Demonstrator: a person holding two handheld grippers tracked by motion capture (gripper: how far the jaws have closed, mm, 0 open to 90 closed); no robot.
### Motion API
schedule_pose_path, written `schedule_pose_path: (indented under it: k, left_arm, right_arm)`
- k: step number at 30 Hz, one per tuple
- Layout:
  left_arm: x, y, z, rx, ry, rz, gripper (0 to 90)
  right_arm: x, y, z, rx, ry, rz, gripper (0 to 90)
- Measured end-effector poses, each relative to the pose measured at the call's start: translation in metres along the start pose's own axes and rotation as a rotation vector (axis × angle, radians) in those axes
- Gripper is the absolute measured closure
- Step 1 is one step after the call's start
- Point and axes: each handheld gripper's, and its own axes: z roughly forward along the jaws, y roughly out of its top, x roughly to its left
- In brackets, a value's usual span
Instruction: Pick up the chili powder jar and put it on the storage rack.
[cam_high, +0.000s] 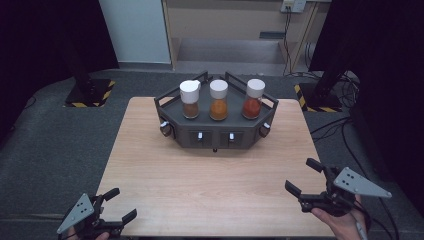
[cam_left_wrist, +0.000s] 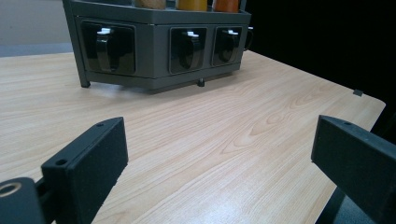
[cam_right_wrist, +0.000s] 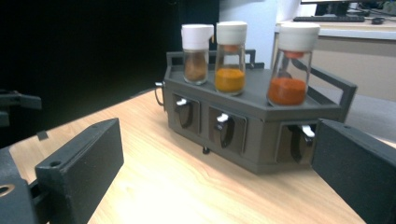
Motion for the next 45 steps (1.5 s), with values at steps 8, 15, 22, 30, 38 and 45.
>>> schedule_pose_path:
  k: [8,15,22,30,38,45]
  left_arm:
    - [-0.001,0.000,0.000,-0.001,0.001,0.005,2.5]
    - [-0.002,0.000,-0.001,-0.002,0.005,0.006,2.5]
    - [-0.003,0.000,-0.002,-0.004,0.009,0.006,2.5]
    - [-0.003,-0.001,-0.001,-0.008,0.007,0.010,2.4]
    - [-0.001,-0.001,-0.001,-0.012,0.004,0.007,2.5]
    - [0.001,0.000,0.001,-0.015,-0.006,0.009,2.4]
  right_arm:
    - [0.011,-0.030,-0.007,0.035,-0.036,-0.002,2.6]
    - [0.020,-0.054,-0.005,0.065,-0.076,-0.030,2.7]
    - [0.025,-0.076,-0.012,0.048,-0.127,-0.006,3.8]
    - [0.031,-0.100,-0.016,0.026,-0.169,0.006,4.1]
    - [0.028,-0.110,-0.017,0.014,-0.170,-0.003,3.3]
    - [0.017,-0.115,-0.013,0.025,-0.142,0.018,3.3]
